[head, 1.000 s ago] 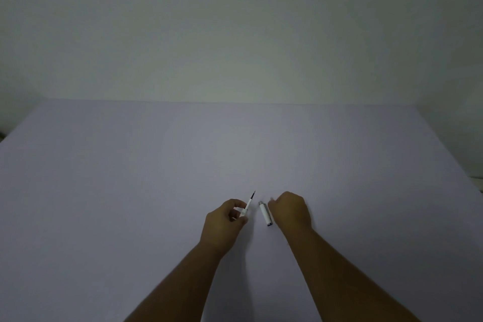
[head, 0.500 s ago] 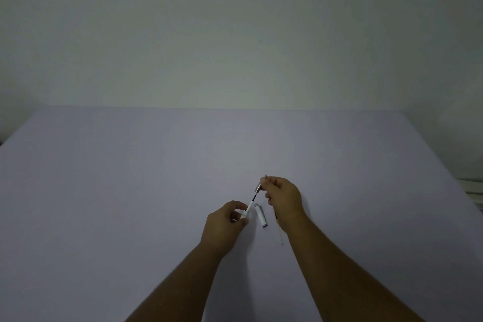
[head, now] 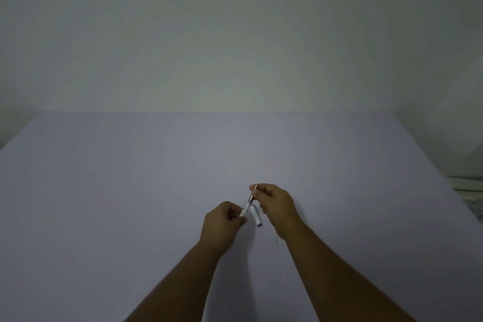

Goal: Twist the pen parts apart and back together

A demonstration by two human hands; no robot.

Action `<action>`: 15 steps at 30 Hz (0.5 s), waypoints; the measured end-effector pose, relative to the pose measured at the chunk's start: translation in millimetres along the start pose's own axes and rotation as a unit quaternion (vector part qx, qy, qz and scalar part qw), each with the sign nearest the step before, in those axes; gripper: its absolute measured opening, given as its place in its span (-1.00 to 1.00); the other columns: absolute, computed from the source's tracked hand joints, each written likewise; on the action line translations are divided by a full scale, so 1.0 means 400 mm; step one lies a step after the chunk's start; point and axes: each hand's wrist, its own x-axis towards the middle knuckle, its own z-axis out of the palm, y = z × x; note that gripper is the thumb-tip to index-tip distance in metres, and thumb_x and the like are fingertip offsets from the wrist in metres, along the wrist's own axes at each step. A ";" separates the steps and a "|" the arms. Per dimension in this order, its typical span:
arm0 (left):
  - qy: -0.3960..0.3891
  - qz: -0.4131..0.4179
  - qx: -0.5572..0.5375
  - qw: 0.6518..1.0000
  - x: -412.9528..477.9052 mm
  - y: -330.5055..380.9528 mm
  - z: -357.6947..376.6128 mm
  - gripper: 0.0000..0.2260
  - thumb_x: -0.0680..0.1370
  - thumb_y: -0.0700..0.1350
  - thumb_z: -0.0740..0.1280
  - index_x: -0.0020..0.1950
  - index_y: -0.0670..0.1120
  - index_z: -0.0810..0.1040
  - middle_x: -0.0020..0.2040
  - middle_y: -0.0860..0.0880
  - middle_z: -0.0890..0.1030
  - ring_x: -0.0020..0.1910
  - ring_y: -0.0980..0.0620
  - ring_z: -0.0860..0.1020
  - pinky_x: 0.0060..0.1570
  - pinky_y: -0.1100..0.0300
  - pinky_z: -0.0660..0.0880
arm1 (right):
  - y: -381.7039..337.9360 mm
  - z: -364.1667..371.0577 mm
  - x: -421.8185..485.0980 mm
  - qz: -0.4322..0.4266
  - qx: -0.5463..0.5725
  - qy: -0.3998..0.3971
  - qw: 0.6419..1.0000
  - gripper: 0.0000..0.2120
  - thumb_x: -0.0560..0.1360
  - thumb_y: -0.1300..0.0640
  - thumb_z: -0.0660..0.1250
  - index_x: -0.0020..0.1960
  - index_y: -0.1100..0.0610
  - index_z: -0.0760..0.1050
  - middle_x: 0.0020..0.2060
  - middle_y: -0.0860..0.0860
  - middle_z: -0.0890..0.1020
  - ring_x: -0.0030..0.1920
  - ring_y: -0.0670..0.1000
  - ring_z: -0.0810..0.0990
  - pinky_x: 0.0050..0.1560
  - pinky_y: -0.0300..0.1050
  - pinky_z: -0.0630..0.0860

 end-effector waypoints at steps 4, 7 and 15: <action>0.001 -0.005 -0.021 1.000 -0.001 0.001 -0.002 -0.96 0.44 -0.12 0.41 -0.16 -0.02 0.57 -0.25 0.09 0.58 -0.28 0.14 0.51 -0.34 0.31 0.40 | -0.003 -0.010 0.001 0.017 0.003 -0.013 1.000 -0.84 0.48 0.05 0.34 -0.01 0.07 0.64 -0.15 -0.03 0.66 -0.28 -0.14 0.52 -0.12 -0.15 0.51; -0.005 -0.015 -0.048 0.999 -0.004 0.005 -0.002 -0.95 0.45 -0.13 0.40 -0.12 -0.07 0.59 -0.24 0.04 0.58 -0.27 0.06 0.52 -0.27 0.19 0.47 | -0.007 -0.017 -0.003 0.015 0.005 -0.032 0.999 -0.90 0.48 0.10 0.34 -0.08 -0.02 0.63 -0.19 -0.08 0.66 -0.26 -0.15 0.55 -0.21 -0.25 0.47; 0.000 0.007 -0.022 1.000 -0.011 0.022 0.001 -0.97 0.47 -0.13 0.39 -0.12 -0.04 0.56 -0.24 0.08 0.57 -0.25 0.15 0.51 -0.33 0.36 0.36 | 0.003 -0.011 -0.009 0.037 -0.041 -0.046 0.997 -0.90 0.43 0.03 0.38 -0.20 0.04 0.59 -0.30 -0.07 0.64 -0.22 -0.03 0.54 -0.18 -0.16 0.45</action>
